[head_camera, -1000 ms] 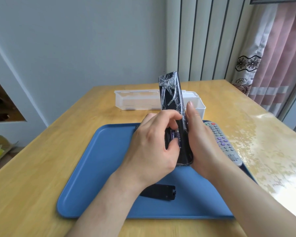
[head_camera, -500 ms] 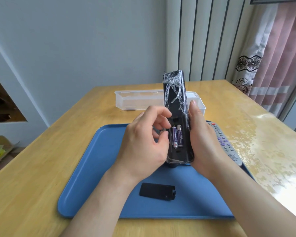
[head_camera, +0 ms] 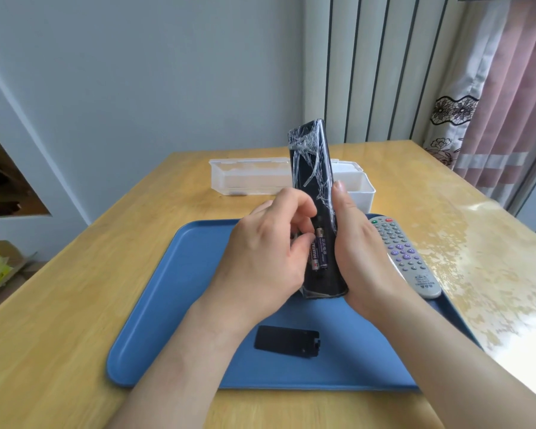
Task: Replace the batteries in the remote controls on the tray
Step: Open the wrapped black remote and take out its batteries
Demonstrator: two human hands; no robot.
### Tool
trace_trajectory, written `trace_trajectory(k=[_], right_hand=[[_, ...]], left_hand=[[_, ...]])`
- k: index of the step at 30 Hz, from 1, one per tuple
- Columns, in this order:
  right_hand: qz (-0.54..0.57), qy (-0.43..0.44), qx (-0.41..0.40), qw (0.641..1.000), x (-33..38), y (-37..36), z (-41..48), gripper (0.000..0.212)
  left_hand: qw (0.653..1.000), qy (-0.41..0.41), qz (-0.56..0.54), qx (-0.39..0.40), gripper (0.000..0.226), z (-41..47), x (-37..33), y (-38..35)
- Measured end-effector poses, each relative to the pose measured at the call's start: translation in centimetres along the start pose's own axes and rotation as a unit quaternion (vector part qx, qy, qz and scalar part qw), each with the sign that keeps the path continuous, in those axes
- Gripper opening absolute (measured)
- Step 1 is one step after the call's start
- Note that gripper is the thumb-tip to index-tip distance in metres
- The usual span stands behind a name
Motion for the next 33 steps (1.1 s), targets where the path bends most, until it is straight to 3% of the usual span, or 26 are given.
trace_trajectory(k=[8, 24, 33], right_hand=[[0.023, -0.032, 0.021, 0.999, -0.6, 1.0, 0.7, 0.056], [0.030, -0.053, 0.087, 0.994, -0.6, -0.1, 0.2, 0.057], [0.104, -0.095, 0.092, 0.986, -1.0, -0.3, -0.2, 0.048]], left_hand=[[0.990, -0.045, 0.104, 0.078, 0.027, -0.4, -0.9, -2.0], [0.981, -0.046, 0.157, 0.102, 0.021, -0.4, -0.5, -2.8], [0.984, -0.038, 0.154, 0.085, 0.019, -0.5, -0.8, -3.1]])
Point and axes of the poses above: each hand's wrist, its own z-axis towards the middle knuckle, its own y-axis out of the back of the hand, x = y × z, the point moved 10 cm from there along z, towards the middle knuckle, and after that the axes turned 13 degrees about -z, right-handed, at the moved point
